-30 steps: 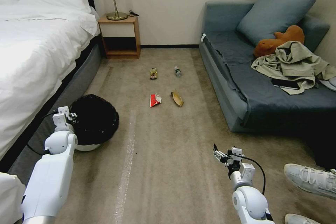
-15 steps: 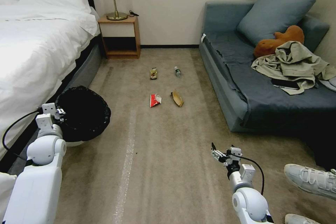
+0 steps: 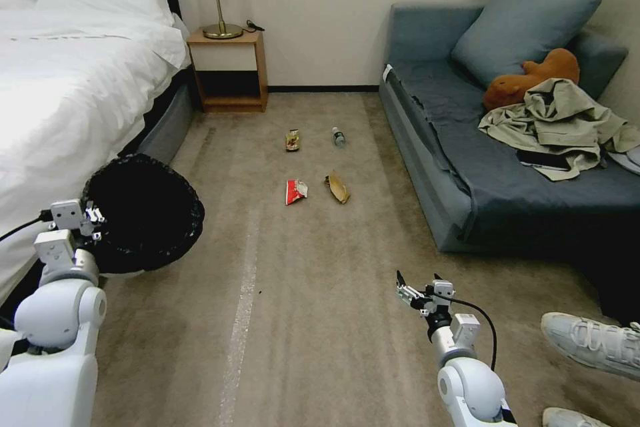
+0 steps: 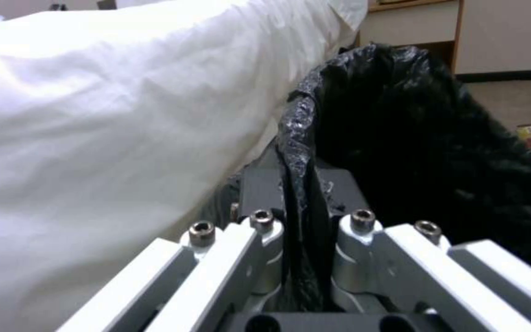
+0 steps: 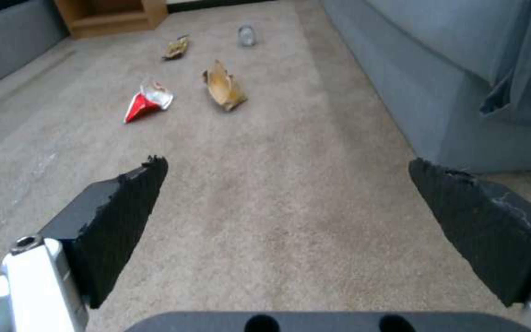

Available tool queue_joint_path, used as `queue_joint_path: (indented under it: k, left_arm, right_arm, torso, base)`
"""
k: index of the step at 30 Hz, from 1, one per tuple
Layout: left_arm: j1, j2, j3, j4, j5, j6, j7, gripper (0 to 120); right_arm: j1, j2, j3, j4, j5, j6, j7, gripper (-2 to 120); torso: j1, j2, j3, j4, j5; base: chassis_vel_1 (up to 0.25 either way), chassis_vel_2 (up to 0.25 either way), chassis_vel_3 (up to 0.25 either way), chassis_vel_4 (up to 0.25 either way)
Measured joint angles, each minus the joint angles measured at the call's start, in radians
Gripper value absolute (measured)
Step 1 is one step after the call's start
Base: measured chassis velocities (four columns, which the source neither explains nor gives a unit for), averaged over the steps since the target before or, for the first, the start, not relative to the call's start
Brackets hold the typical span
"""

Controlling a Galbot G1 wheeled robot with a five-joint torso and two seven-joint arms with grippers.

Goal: Pick up the trash bin, then pick up the garbage on the floor and place it into the trash bin.

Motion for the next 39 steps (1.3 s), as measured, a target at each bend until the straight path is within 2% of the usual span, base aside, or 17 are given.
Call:
queue_joint_path:
  k: [8, 39]
  left_arm:
    - [0.059, -0.024, -0.024, -0.034, 0.001, -0.017, 0.007, 5]
    - [0.118, -0.052, -0.070, -0.065, 0.031, -0.037, 0.013, 5]
  right_arm:
    - [0.002, 0.000, -0.004, -0.029, -0.020, 0.019, -0.014, 100]
    - [0.022, -0.011, -0.008, -0.080, -0.028, 0.074, -0.040, 100]
  torso:
    - [0.000, 0.000, 0.000, 0.0000, 0.0001]
    - [0.000, 0.000, 0.000, -0.0001, 0.0001]
  base:
    - [0.000, 0.000, 0.000, 0.000]
    - [0.000, 0.000, 0.000, 0.000]
